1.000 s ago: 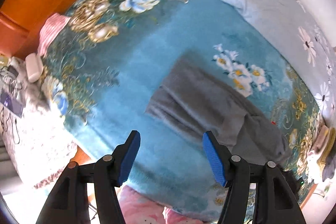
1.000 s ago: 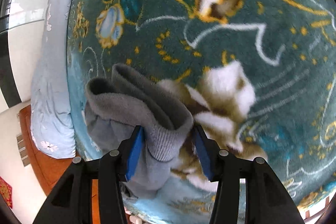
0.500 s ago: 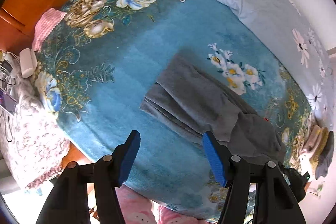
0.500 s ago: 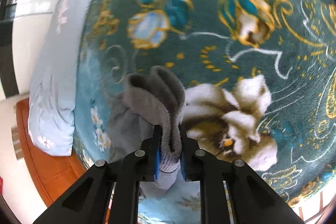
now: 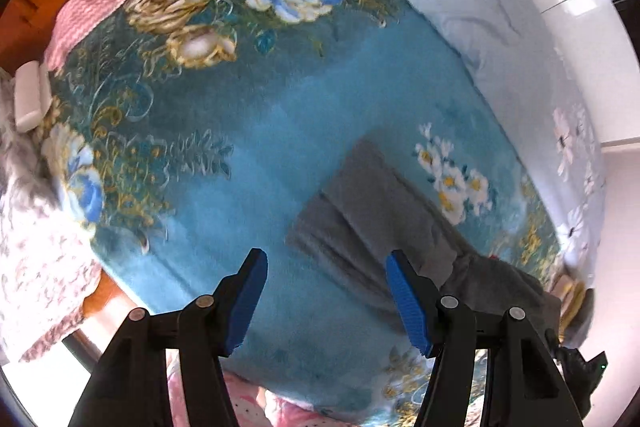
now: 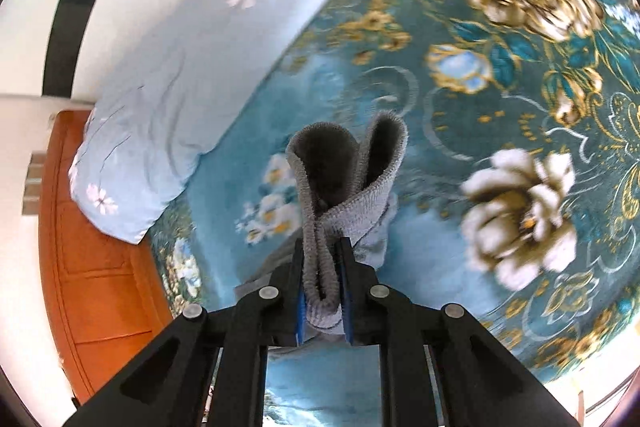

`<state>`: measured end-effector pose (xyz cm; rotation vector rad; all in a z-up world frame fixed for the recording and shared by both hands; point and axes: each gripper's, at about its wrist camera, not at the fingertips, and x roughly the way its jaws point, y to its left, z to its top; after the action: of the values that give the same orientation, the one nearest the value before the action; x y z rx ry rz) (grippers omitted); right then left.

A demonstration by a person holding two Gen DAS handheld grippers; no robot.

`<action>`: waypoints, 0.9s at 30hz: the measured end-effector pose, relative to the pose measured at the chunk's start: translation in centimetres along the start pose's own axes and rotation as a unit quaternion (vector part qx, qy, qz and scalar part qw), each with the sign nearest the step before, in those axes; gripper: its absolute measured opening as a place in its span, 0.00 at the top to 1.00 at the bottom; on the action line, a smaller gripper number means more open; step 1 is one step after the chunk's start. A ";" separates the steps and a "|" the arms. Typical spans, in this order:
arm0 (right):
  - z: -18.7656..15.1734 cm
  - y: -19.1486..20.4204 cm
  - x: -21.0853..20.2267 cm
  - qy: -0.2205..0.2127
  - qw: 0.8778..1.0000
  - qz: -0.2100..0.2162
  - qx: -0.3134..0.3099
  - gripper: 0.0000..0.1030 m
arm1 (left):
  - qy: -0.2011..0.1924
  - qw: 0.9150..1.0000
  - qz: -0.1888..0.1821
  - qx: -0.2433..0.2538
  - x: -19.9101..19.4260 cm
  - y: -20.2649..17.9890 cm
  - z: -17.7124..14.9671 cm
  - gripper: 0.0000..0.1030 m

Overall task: Fold clothes
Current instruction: 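Grasp a ribbed cuff with the right gripper and lift it, then lay the cuff over the folded pants and open the right gripper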

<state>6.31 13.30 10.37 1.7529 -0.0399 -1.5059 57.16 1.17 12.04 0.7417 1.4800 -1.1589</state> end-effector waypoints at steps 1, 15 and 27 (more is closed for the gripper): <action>-0.7 1.6 0.2 0.001 1.000 -0.004 -0.012 0.86 | -0.001 1.000 -0.008 0.001 -0.2 0.5 0.9 0.36; -13.0 21.5 11.4 0.056 0.967 -0.139 -0.205 0.86 | 0.028 0.993 -0.055 -0.100 1.1 12.9 7.6 0.36; -21.9 28.5 21.6 0.130 0.875 -0.274 -0.378 0.79 | 0.047 0.978 -0.049 -0.199 2.7 20.4 7.2 0.36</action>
<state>44.04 -4.90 8.45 1.3241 1.1201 -1.3527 77.46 0.97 4.17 0.4551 1.7766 -0.8670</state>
